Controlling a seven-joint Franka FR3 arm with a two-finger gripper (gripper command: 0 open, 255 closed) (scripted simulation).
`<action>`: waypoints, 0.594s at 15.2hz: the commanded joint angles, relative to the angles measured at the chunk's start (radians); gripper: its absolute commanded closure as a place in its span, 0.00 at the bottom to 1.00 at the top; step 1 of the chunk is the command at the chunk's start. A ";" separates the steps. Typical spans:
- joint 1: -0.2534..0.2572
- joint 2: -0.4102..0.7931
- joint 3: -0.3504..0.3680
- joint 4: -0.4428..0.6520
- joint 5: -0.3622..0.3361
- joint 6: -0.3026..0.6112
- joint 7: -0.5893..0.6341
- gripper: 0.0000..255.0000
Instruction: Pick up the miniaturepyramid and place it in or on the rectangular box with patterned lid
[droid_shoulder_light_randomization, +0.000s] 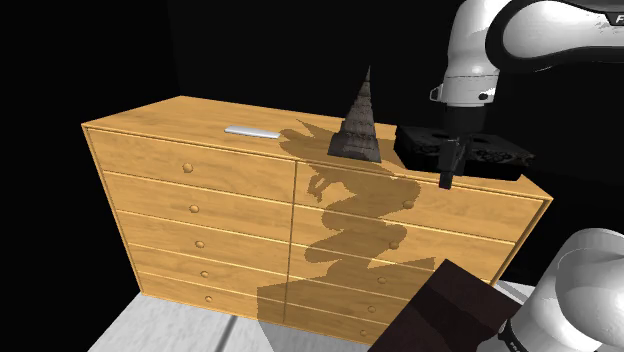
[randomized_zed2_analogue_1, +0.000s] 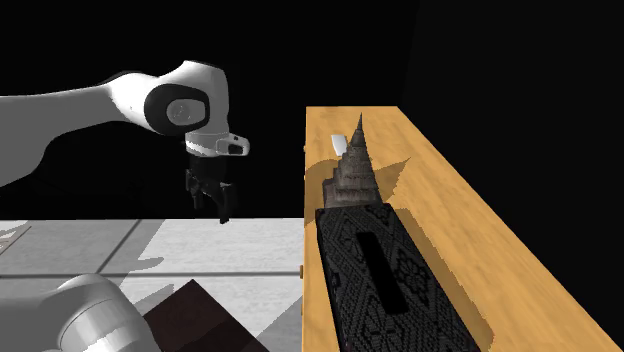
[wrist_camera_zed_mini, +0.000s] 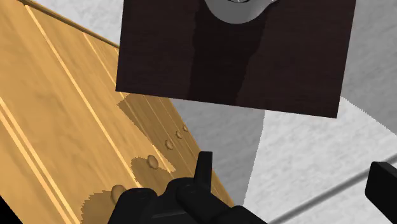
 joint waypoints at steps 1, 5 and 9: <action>0.000 0.000 0.000 0.000 0.000 0.000 0.000 0.00; -0.035 0.025 0.054 -0.048 -0.022 0.218 0.108 0.00; -0.081 0.071 0.109 -0.076 -0.066 0.430 0.226 0.00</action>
